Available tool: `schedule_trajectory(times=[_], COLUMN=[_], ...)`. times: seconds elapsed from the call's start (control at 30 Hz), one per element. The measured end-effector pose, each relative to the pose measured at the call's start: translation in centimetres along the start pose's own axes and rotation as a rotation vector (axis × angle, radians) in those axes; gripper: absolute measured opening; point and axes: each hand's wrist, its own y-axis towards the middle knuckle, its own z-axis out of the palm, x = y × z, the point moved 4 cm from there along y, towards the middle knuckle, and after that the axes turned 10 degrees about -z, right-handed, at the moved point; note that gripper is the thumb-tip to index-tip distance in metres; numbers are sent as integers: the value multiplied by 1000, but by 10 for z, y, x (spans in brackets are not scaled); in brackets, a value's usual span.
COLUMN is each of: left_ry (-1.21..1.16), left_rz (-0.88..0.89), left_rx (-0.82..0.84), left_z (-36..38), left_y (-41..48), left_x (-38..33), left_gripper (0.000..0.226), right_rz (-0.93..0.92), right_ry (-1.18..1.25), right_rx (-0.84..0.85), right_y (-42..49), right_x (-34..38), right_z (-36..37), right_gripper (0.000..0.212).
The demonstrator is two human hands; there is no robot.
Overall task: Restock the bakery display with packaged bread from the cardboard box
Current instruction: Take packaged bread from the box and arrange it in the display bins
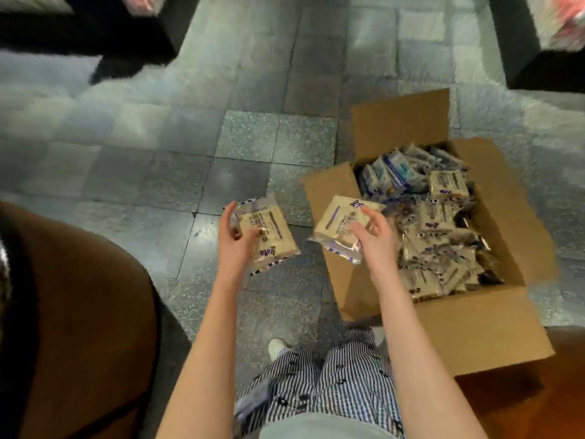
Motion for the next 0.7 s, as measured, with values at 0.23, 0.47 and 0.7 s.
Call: schedule_trajectory(times=[0.23,0.47,0.7], left_ry=[-163,-414,-560], left_rz=[-16,32,36], left_rx=[-174,-493,-875], left_z=[-176,-327,-437], left_y=[-21,-76,-158], left_x=[4,33,92], left_gripper=[61,63,61], right_rz=[-163,-313,-333], right_ry=[-110,-161,-201], right_rx=[302,746,1191], right_y=[-52,-116,-226], right_x=[44,78,77], right_z=[148,314,453], right_gripper=[28,30,35])
